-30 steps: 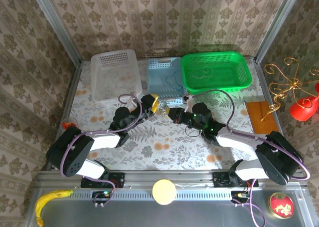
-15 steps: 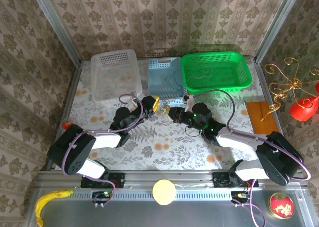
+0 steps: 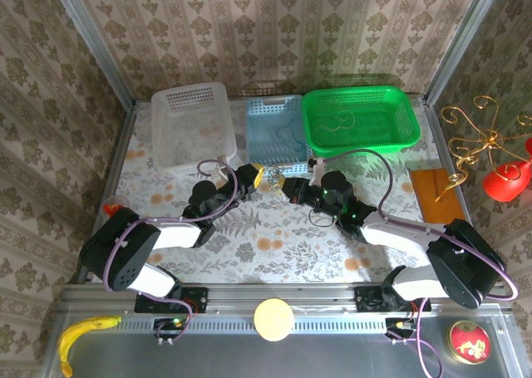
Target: Untangle the cables
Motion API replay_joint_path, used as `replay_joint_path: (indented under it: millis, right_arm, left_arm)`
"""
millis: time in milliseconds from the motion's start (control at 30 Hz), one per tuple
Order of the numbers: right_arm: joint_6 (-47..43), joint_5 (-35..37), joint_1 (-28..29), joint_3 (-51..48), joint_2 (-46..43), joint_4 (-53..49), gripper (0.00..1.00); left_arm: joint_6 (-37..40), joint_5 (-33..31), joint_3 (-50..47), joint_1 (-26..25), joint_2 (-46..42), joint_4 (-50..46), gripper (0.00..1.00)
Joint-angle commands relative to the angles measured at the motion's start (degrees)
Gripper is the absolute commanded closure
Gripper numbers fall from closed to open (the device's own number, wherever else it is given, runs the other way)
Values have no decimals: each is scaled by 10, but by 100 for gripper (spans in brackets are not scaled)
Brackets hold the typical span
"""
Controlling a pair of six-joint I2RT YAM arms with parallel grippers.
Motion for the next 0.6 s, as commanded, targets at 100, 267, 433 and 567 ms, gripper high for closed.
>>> replay_joint_path:
  millis: [100,267,433,567]
  right_arm:
    - [6,20,1,-13,-1,0,100]
    - [-2,21,0,-18,14,-16,100]
    - [-18,29,0,-23,34,-45,100]
    - [-26,30,0,-27,70,-52,91]
  left_arm:
    - [18,-7,-5,-1,-8,19,100]
    - [62,2,5,2,-29,-12,100]
    - [171,22,26,7,-84,-89,100]
    - [245,50,50,11,-115,-138,100]
